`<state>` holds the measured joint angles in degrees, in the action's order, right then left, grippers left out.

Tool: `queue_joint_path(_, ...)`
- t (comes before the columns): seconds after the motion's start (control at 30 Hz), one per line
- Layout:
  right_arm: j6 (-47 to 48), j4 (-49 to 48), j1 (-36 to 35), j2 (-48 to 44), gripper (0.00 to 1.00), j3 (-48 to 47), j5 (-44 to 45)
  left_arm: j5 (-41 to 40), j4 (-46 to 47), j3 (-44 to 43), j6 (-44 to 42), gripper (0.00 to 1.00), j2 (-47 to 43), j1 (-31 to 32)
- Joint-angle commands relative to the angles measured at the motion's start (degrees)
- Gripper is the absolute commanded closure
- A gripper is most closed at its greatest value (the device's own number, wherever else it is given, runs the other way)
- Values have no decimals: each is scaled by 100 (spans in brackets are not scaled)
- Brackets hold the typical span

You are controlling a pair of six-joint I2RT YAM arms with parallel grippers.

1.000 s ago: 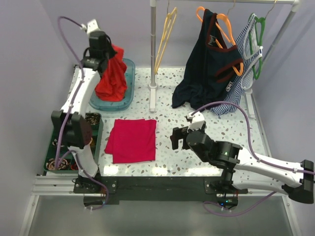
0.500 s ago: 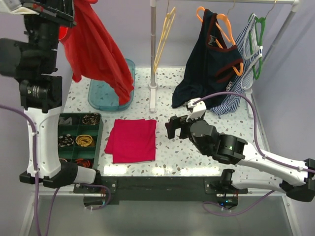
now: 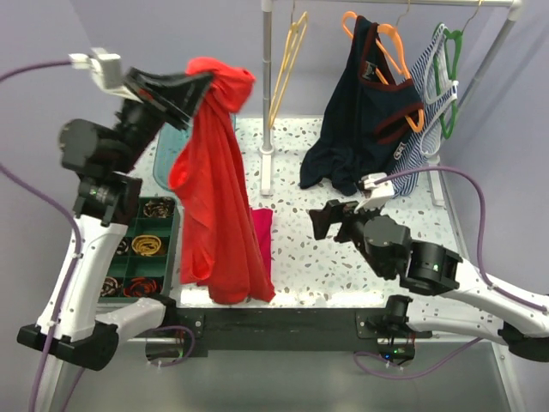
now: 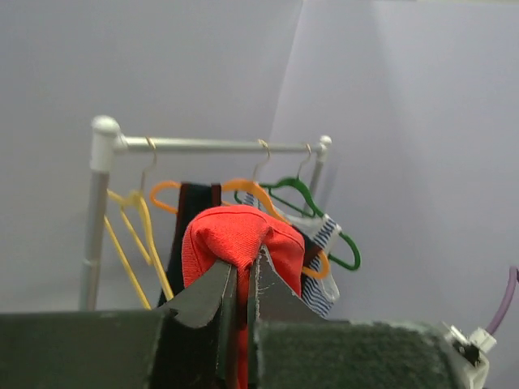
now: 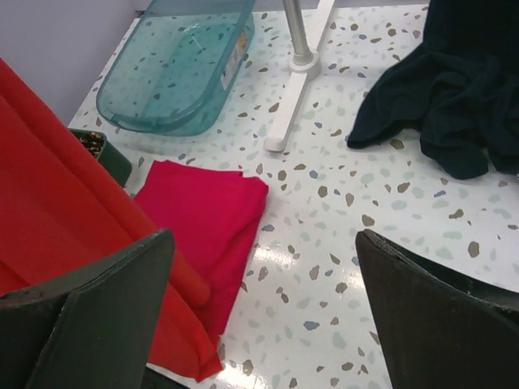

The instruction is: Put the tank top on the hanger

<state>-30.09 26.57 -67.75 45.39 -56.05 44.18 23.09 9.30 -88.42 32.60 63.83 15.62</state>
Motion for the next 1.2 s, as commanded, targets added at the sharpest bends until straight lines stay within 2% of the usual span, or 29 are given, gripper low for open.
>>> queue_joint_path(0.0, -691, 708, 7, -249, 1, 226, 424, 125, 327, 1044, 62, 100, -266, 722)
queue_joint_path(0.1, -1095, 1139, -2, -372, 1, 366, 565, -146, 476, 2046, 63, 100, -328, 1512)
queue_joint_path(0.13, -1279, 1305, -2, -425, 1, 410, 565, -338, 450, 2266, 19, 100, -310, 2045)
queue_joint_path(0.17, -1359, 1368, 7, -434, 1, 463, 556, -636, 389, 2668, -86, 100, -223, 2303)
queue_joint_path(0.23, -1656, 1570, -2, -460, 1, 586, 539, -971, 283, 3144, -122, 100, -100, 2969)
queue_joint_path(0.33, -1991, 1798, -2, -495, 2, 779, 530, -1324, 265, 3619, -78, 99, 225, 3638)
queue_joint_path(0.37, -2079, 1860, 7, -539, 1, 824, 556, -1560, 152, 3682, -61, 90, 391, 3763)
queue_joint_path(0.4, -2141, 1896, 7, -566, 1, 928, 574, -1710, 64, 3753, -35, 59, 463, 3843)
queue_joint_path(0.43, -2220, 1922, 7, -601, 1, 964, 574, -1851, -15, 3849, 70, 47, 507, 3878)
queue_joint_path(0.47, -2238, 1914, 7, -645, 1, 1008, 583, -2209, -277, 3841, 88, 27, 499, 3870)
queue_joint_path(0.53, -2247, 1791, -2, -628, 1, 1122, 583, -2702, -638, 3702, 89, 16, 429, 3861)
queue_joint_path(0.57, -2239, 1747, 7, -514, 1, 1158, 583, -3296, -1058, 3640, 106, 10, 298, 3861)
queue_joint_path(0.6, -2221, 1633, -2, -444, 1, 1175, 583, -3642, -1332, 3561, 150, 9, 244, 3826)
queue_joint_path(0.63, -2160, 1580, 7, -330, 1, 1184, 565, -4332, -2074, 3342, 403, 9, 218, 3765)
queue_joint_path(0.73, -1915, 1264, -2, 180, 1, 1176, 486, -4918, -3228, 3217, 904, 9, 165, 3248)
queue_joint_path(0.77, -1896, 1211, 68, 303, 1, 1158, 442, -4911, -3355, 3304, 976, 15, 78, 3072)
queue_joint_path(0.8, -1835, 993, 199, 617, 3, 1175, 294, -4885, -3417, 3418, 1020, 16, 16, 2748)
queue_joint_path(0.83, -1582, 825, 383, 760, 4, 1210, -282, -4684, -3400, 3611, 951, 17, -81, 2606)
queue_joint_path(0.87, -1440, 624, 933, 927, 4, 1350, -766, -4569, -3400, 3665, 933, 21, -99, 2491)
queue_joint_path(0.97, -1176, -229, 1631, 1411, 18, 1701, -1831, -4051, -3163, 3657, 582, 30, 67, 2288)
queue_joint_path(1.07, -1254, -337, 1685, 1631, 19, 1790, -1703, -3453, -2943, 3306, 99, 34, 594, 2297)
queue_joint_path(1.17, -1578, -179, 1721, 1151, 19, 2123, -1589, -2909, -2952, 2831, -245, 37, 1279, 2297)
